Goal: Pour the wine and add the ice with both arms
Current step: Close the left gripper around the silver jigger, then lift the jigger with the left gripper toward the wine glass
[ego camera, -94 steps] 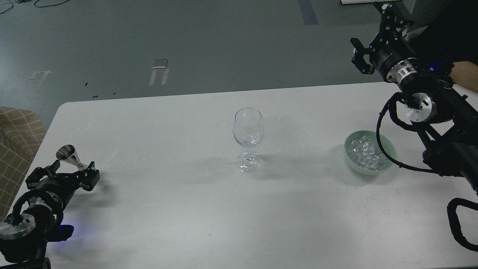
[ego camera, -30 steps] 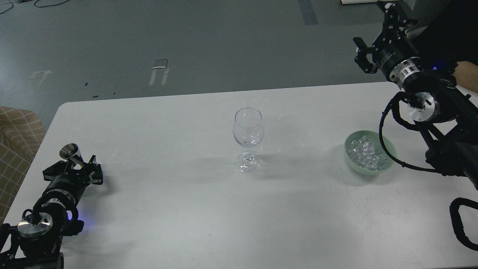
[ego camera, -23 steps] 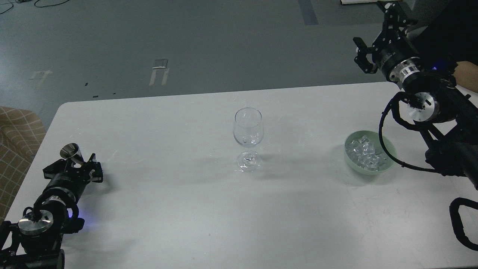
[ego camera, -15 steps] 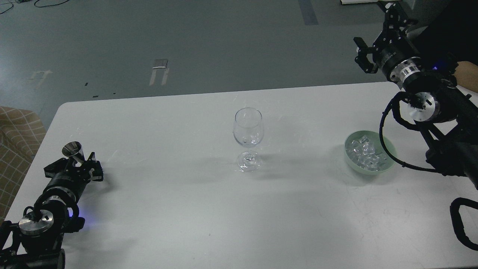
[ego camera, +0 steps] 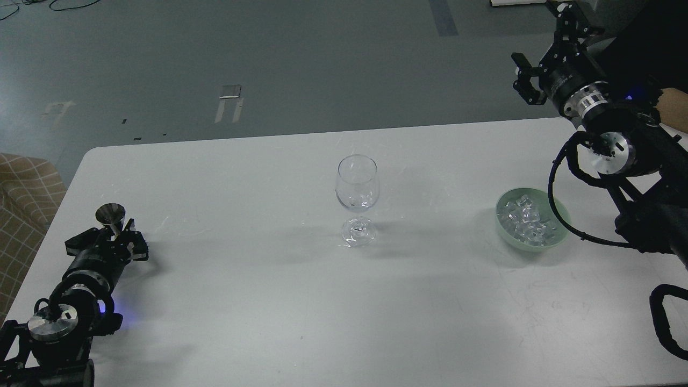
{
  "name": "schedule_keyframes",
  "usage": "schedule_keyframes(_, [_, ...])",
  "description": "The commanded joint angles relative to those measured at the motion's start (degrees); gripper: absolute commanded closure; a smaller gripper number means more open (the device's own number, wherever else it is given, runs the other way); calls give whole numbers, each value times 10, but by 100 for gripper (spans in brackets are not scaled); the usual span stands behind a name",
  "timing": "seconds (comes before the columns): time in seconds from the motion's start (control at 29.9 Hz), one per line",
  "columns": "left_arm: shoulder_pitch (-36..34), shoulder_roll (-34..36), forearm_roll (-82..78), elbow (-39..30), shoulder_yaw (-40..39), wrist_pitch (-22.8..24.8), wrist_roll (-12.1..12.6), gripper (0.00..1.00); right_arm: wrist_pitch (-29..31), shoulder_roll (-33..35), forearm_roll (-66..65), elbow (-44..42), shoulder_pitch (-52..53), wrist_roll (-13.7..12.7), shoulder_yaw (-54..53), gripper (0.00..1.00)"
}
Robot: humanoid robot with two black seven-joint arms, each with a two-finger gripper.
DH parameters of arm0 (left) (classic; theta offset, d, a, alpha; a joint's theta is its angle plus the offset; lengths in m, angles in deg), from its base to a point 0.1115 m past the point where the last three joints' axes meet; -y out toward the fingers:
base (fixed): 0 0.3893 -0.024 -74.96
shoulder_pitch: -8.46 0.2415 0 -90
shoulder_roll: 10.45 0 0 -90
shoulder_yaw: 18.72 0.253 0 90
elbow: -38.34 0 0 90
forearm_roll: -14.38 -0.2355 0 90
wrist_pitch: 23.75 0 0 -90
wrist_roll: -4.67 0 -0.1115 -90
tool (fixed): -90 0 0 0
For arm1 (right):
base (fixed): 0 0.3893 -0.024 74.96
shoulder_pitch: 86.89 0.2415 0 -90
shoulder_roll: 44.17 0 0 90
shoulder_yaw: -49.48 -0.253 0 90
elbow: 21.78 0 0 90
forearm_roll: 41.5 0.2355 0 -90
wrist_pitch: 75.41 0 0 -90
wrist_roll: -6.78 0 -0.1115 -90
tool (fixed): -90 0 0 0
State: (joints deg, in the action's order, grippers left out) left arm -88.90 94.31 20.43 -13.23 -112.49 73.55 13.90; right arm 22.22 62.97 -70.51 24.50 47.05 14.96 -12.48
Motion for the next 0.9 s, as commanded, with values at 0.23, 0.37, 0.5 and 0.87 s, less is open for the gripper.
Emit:
schedule_keyframes(0.23, [-1,0,2,2,-2,13,0,95,0,0,0,0,0,0,0,0])
schedule_keyframes(0.37, [-2,0,5,2,-3,21,-1,95,0,0,-1,0,0,0,0,0])
schedule_keyframes(0.5, [-6,0,11,1,-4,38,-5,98,0,0,-1,0,1,0,0,0])
schedule_keyframes(0.87, [-27,1,10,-7,-1,60,5,100,0,4,-1,0,0,0,0,0])
